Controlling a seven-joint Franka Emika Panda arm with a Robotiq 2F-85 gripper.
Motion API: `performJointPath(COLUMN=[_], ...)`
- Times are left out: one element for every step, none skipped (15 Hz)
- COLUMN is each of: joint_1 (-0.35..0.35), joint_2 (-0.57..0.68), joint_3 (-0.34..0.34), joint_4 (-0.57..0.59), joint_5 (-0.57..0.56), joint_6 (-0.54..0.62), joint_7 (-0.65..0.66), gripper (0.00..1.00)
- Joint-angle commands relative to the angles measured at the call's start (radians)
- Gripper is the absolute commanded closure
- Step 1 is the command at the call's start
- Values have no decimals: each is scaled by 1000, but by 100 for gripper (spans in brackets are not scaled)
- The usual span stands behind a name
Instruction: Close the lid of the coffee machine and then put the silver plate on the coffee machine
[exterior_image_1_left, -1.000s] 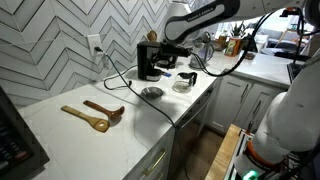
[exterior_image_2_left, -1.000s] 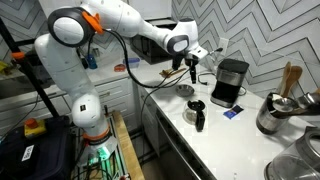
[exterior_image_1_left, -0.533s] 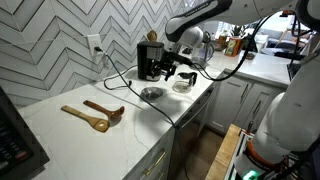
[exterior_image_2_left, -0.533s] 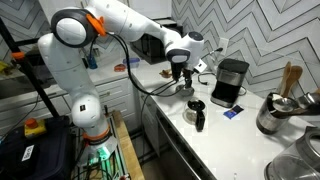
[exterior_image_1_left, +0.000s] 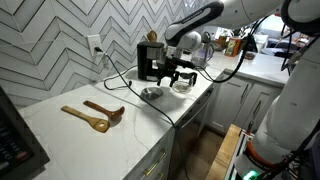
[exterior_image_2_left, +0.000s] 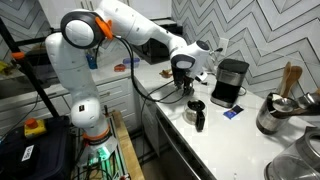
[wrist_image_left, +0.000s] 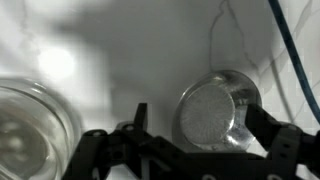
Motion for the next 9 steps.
performJointPath(joint_1=[-6, -5, -4, -4, -4, -3, -3, -2, -1], joint_2=[67, 82, 93, 104, 116, 125, 134, 143, 152], joint_3=[15, 18, 20, 23, 26, 29, 32, 36, 40], joint_4=[57, 69, 78, 90, 100, 109, 119, 128, 137], joint_5=[-83, -104, -118, -128, -134, -137, -142, -144, -148], joint_6=[-9, -6, -7, -9, -10, -10, -7, -3, 0], joint_7=[22, 23, 22, 21, 16, 13, 12, 8, 7], gripper=[0, 0, 0, 0, 0, 0, 0, 0, 0])
